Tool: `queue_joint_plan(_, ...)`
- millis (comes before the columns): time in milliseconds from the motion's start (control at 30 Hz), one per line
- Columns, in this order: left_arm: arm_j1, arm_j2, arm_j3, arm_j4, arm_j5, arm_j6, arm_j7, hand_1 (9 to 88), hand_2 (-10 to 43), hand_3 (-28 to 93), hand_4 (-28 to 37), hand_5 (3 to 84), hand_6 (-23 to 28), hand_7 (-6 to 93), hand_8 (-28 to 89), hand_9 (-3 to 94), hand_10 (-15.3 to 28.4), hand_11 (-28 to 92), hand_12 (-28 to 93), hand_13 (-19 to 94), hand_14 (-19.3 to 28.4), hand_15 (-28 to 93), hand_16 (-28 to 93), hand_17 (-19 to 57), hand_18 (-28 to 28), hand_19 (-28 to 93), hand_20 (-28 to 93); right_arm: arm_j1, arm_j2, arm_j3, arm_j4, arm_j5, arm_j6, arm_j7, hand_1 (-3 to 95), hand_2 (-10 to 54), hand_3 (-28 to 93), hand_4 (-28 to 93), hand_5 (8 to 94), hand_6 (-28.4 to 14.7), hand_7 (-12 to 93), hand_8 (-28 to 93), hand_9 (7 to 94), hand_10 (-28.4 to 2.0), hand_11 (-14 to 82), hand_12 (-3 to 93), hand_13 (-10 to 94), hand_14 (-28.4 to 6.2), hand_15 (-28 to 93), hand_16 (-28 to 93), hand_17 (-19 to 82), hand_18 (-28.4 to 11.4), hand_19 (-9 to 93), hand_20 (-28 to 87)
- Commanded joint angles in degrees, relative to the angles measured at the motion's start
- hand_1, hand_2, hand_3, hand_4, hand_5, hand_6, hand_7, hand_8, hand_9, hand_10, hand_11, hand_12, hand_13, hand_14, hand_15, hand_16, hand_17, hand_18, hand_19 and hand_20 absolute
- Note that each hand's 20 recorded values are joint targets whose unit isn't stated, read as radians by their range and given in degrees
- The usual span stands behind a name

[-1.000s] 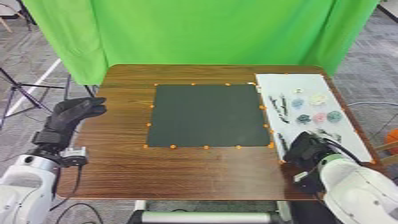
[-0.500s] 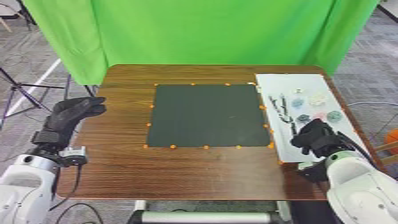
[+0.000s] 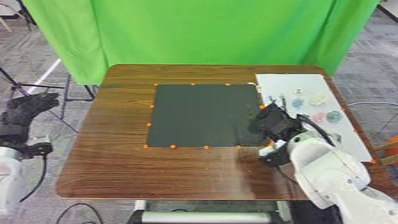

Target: Arrange flowers

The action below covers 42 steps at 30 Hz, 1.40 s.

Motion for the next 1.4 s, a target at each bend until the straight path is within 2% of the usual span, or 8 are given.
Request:
queue_joint_plan(33,-0.8,0.85,0.42,-1.7,0.26,-0.35,-0.16,26.7,1.6,63,-22.7,50.2,5.9,17.2,-8,47.8,14.8,23,11,34,16.4,17,-3,6.0,10.0,11,12,13.9,-3.7,-11.1,1.6,0.0,-1.3,-2.4,55.9,-9.5,57,5,78.4,-4.8,33,32,91.0,-12.3,47.4,28.0,94,-1.3,70,33,71,-13.7,93,63)
queue_joint_plan(100,-0.8,0.63,1.2,-1.74,0.71,-0.38,0.1,26.8,1.5,63,-22.6,50.1,5.9,17.2,-8,47.7,14.8,23,11,34,16.4,17,-3,6.0,9.9,11,12,16.7,-4.8,-14.0,2.8,-2.5,-1.9,-2.6,56.0,-9.5,56,6,78.5,-4.8,33,32,91.1,-12.4,47.3,27.9,94,-1.3,71,33,71,-13.6,93,63)
queue_joint_plan(300,-2.5,0.54,4.21,-1.26,0.23,-0.59,0.45,27.0,1.5,62,-22.8,50.1,5.9,17.2,-8,47.6,14.8,23,11,34,16.5,17,-3,5.9,9.9,11,12,22.4,-9.4,-20.3,7.3,-0.7,-1.3,-1.6,55.9,-9.5,56,6,78.7,-4.8,32,32,91.3,-12.3,47.3,27.8,94,-1.3,71,32,72,-13.3,93,62)
queue_joint_plan(400,-3.5,0.46,5.43,-1.15,0.31,0.04,1.23,27.0,1.5,62,-22.8,50.1,5.9,17.2,-8,47.5,14.8,23,11,34,16.5,17,-3,5.8,10.0,11,12,24.8,-11.6,-23.7,10.0,-1.8,-1.5,-1.5,55.9,-9.5,56,6,78.7,-4.8,32,32,91.6,-12.3,47.1,27.5,94,-1.3,71,32,72,-13.3,93,62)
queue_joint_plan(533,-6.5,-0.05,9.16,-0.4,-1.17,3.37,3.27,26.9,1.8,62,-23.0,50.5,5.9,17.5,-8,48.0,14.8,24,11,34,16.5,17,-3,5.7,10.0,11,12,25.9,-15.3,-25.8,12.6,-3.3,-1.0,-0.8,55.9,-9.5,56,6,78.8,-4.8,32,32,91.7,-12.2,47.0,27.6,94,-1.3,71,32,72,-13.3,93,62)
queue_joint_plan(667,-8.9,-0.46,11.9,0.19,-1.88,4.07,4.2,27.1,2.4,63,-23.4,50.9,5.9,18.2,-8,48.6,14.8,24,11,35,17.0,19,-3,5.6,10.5,11,13,25.7,-18.1,-26.6,14.2,-4.8,-1.0,-0.2,55.6,-9.5,56,7,78.8,-4.8,32,32,91.8,-12.2,46.9,27.7,94,-1.3,71,31,72,-13.3,93,62)
queue_joint_plan(900,-10.0,-1.06,13.33,0.27,-2.28,4.13,4.83,27.2,3.1,63,-23.6,51.1,5.8,18.5,-8,49.0,14.9,25,11,36,17.1,20,-3,5.7,10.5,12,13,25.0,-21.9,-28.8,16.7,-6.4,-1.6,0.0,55.7,-9.5,56,6,79.0,-4.8,32,32,91.9,-12.2,46.8,27.6,94,-1.4,71,31,72,-13.3,93,62)
queue_joint_plan(1400,-12.0,-2.26,15.92,0.42,-2.16,2.39,5.14,27.0,2.8,63,-23.3,50.9,5.8,18.5,-8,48.7,14.7,25,11,36,17.1,20,-3,5.6,10.6,12,12,25.6,-24.4,-32.1,23.7,-6.6,0.8,1.5,56.2,-9.5,56,6,79.6,-4.9,33,31,92.6,-12.1,46.3,27.4,94,-1.4,72,30,72,-13.4,93,62)
